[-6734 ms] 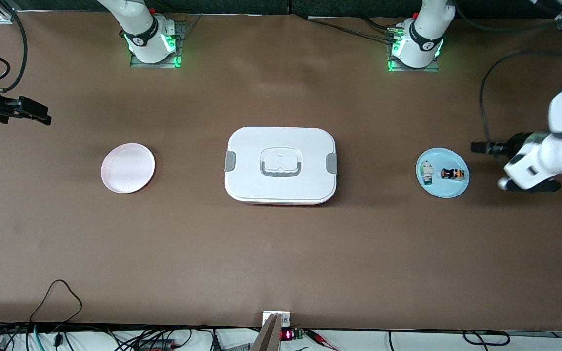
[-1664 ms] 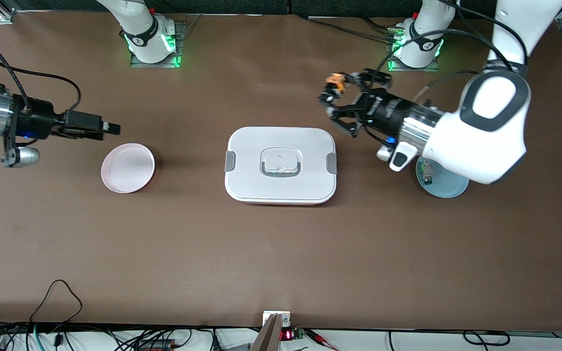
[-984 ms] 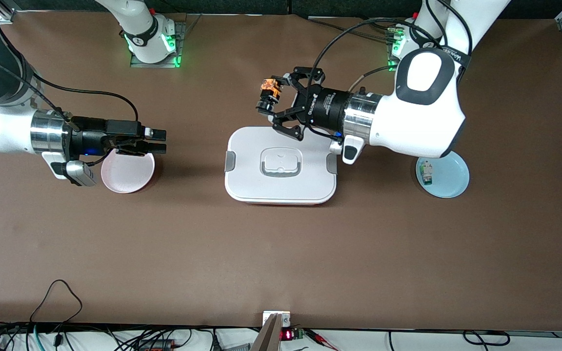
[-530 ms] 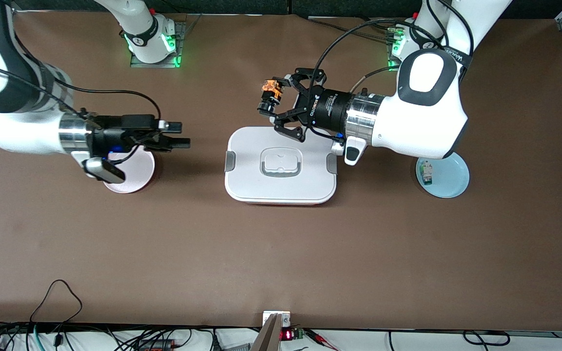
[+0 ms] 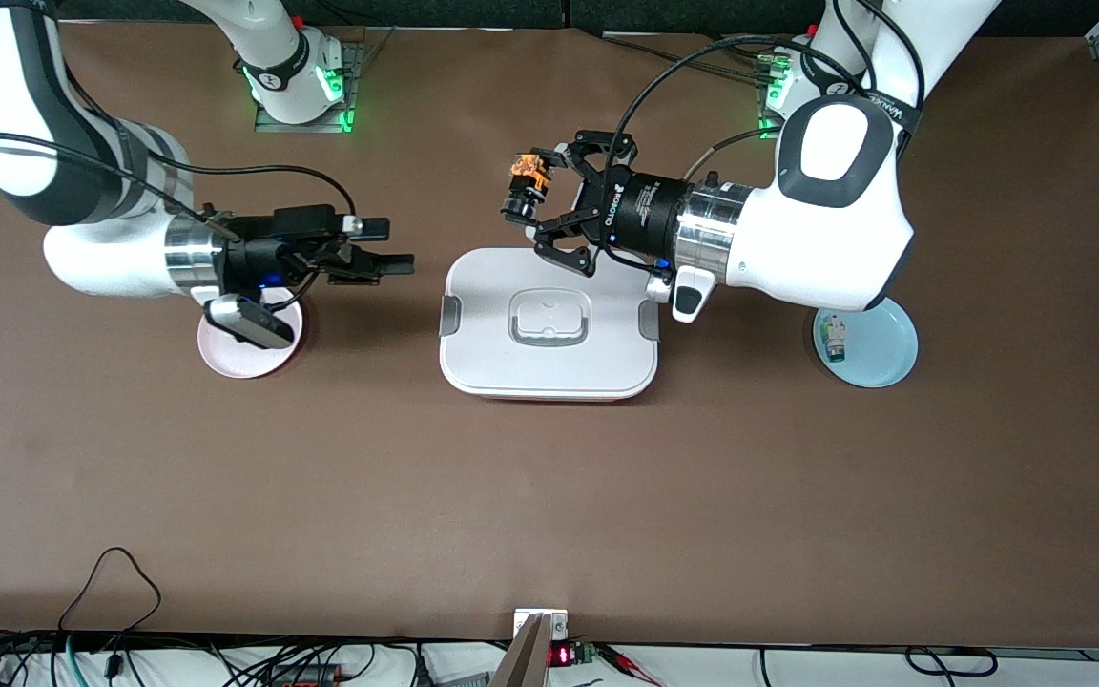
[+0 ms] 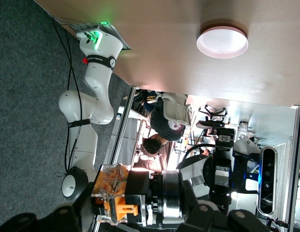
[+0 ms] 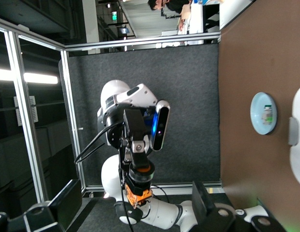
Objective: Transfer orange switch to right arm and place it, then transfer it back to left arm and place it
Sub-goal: 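Hold the switch above the box while the right gripper approaches it, then close the right gripper on the switch held by the left gripper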
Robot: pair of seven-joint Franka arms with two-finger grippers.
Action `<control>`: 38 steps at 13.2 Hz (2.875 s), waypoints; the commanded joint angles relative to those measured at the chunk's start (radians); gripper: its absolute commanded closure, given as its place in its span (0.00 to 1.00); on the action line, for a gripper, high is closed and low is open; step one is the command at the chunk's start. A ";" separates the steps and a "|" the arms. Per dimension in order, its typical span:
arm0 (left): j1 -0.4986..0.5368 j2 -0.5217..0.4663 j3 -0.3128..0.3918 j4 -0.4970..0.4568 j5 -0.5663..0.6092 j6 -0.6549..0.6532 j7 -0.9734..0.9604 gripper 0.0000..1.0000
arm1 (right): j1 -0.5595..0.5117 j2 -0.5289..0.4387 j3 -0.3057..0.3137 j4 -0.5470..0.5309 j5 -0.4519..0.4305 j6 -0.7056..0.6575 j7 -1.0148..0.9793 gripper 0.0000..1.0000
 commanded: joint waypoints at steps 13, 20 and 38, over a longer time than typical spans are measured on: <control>0.006 0.013 0.001 0.018 -0.031 0.009 -0.014 0.79 | 0.179 -0.050 0.088 -0.067 0.206 0.198 -0.029 0.01; 0.005 0.013 0.001 0.020 -0.031 0.009 -0.014 0.79 | 0.156 -0.056 0.087 -0.072 0.207 0.188 -0.014 0.08; 0.005 0.013 0.001 0.018 -0.031 0.007 -0.016 0.79 | 0.157 -0.052 0.085 -0.059 0.210 0.187 -0.081 0.70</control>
